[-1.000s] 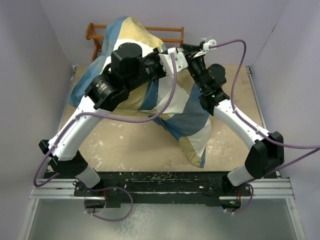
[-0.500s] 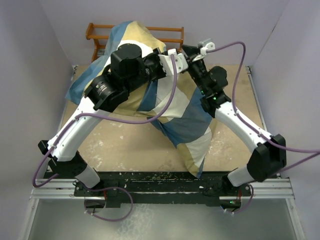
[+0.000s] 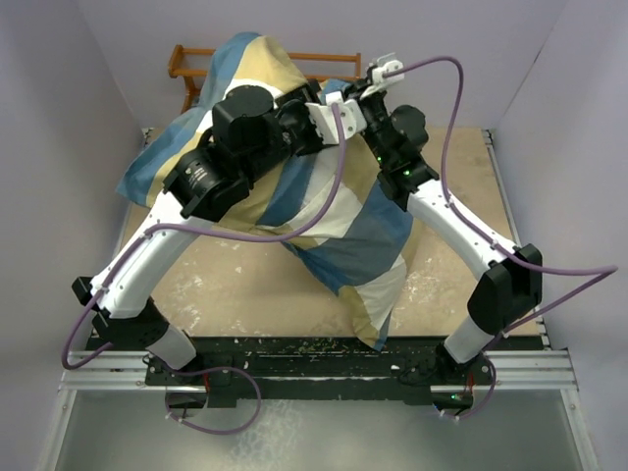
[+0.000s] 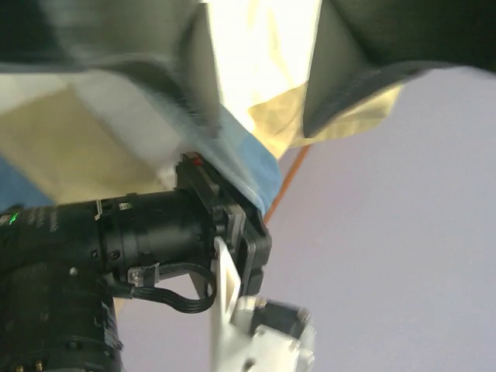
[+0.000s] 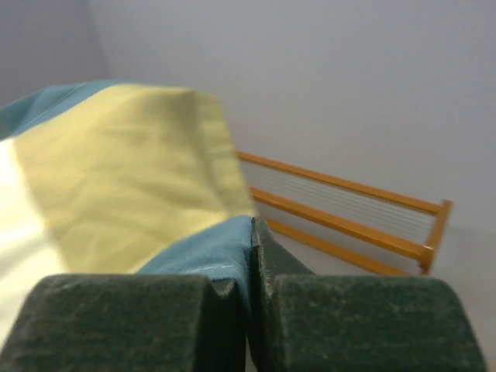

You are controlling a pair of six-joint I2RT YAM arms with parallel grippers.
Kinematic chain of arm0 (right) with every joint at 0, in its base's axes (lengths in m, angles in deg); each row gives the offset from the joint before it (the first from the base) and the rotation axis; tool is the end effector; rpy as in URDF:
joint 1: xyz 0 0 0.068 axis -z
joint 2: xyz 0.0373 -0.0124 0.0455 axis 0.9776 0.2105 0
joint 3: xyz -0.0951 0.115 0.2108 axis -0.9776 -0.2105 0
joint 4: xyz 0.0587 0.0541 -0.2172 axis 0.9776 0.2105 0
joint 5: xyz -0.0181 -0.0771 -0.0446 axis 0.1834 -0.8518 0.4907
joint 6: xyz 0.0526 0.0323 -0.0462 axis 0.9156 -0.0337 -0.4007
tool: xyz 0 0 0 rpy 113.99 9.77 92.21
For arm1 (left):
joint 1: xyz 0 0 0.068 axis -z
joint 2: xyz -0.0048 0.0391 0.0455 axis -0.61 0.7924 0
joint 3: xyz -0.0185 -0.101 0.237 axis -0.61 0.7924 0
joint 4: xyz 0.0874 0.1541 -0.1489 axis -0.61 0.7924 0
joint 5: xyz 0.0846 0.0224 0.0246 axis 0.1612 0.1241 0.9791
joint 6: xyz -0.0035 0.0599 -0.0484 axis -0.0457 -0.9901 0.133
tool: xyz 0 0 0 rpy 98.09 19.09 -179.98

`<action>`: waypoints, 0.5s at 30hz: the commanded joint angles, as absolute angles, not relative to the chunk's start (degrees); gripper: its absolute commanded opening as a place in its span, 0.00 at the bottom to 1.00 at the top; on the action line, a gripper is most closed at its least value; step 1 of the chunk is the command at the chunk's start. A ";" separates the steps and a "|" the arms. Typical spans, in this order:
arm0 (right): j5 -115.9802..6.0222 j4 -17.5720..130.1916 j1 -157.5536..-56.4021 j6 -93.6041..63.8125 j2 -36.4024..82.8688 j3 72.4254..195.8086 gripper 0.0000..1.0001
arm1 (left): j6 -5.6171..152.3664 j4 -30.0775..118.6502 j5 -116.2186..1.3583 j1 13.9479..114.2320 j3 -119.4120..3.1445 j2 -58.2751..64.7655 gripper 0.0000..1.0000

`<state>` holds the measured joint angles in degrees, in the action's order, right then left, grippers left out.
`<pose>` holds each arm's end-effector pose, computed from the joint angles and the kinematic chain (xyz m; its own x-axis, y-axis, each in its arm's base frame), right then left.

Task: Remove the pillowcase from the pillow
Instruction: Remove the pillow from the pillowcase.

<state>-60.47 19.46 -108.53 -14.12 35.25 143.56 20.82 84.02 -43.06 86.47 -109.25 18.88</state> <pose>0.3216 0.1936 0.4578 0.3322 0.3506 -0.8756 -0.5874 0.8033 0.0988 0.2098 -0.2297 0.5136 0.3989 0.5346 -0.7451 0.5534 0.5076 0.6604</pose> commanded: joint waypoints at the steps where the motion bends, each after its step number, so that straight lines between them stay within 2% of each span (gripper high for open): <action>1: -75.33 23.70 -107.29 -13.87 33.08 153.70 0.00 | 17.43 71.37 -33.21 87.07 -103.68 14.41 0.77; 2: -77.39 25.37 -107.29 -14.69 33.04 155.67 0.00 | 17.19 69.09 -30.62 87.07 -100.11 13.68 0.88; 5: -80.11 29.15 -107.29 -15.82 32.07 158.27 0.00 | 18.41 63.83 -28.10 86.94 -92.56 11.65 0.97; 9: -83.33 31.91 -107.37 -17.49 31.07 159.06 0.00 | 27.87 71.05 -33.37 86.64 -96.60 12.55 1.00; 15: -81.08 32.18 -107.91 -15.57 29.25 158.68 0.00 | 29.10 71.46 -34.49 86.19 -98.43 16.02 1.00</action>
